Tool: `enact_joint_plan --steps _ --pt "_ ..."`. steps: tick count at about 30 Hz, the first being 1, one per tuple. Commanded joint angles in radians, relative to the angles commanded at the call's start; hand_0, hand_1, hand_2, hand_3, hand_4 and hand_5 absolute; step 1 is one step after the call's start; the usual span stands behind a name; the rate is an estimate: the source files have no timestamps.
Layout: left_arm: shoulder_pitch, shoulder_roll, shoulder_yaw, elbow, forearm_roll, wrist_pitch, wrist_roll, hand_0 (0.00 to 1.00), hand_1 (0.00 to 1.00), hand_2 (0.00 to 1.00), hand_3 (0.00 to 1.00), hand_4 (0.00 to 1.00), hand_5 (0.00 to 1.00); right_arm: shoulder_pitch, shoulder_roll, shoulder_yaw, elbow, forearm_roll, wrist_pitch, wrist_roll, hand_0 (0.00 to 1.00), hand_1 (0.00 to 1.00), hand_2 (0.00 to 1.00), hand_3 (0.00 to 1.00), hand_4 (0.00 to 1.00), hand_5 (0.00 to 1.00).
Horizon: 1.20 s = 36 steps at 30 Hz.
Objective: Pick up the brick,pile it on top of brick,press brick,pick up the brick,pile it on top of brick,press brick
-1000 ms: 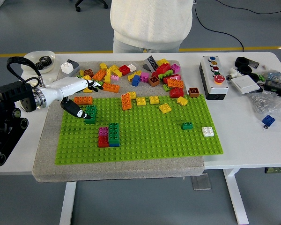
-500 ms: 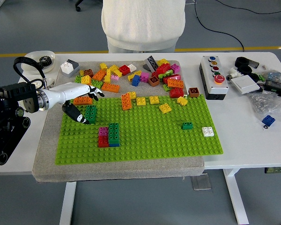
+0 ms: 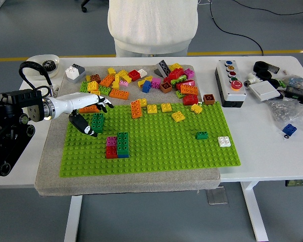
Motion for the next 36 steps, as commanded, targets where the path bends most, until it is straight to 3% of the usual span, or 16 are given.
enact_joint_plan --steps 15,16,36 --pt "-0.005 -0.015 0.004 0.035 0.0 0.052 0.005 0.916 0.798 0.841 0.925 0.998 0.16 -0.002 -0.001 -0.003 0.0 0.0 0.001 0.001 0.743 0.643 0.719 0.645 0.869 0.416" --pt "-0.005 -0.015 0.005 0.036 0.0 0.054 0.006 0.949 0.827 0.857 0.928 0.998 0.162 -0.002 -0.001 -0.003 0.0 0.0 0.001 0.001 0.743 0.642 0.718 0.645 0.869 0.415" --pt "-0.016 -0.031 0.007 0.08 0.0 0.058 0.037 0.935 0.823 0.841 0.923 0.998 0.175 0.0 -0.001 -0.007 0.0 0.0 0.001 0.002 0.743 0.645 0.719 0.646 0.87 0.414"
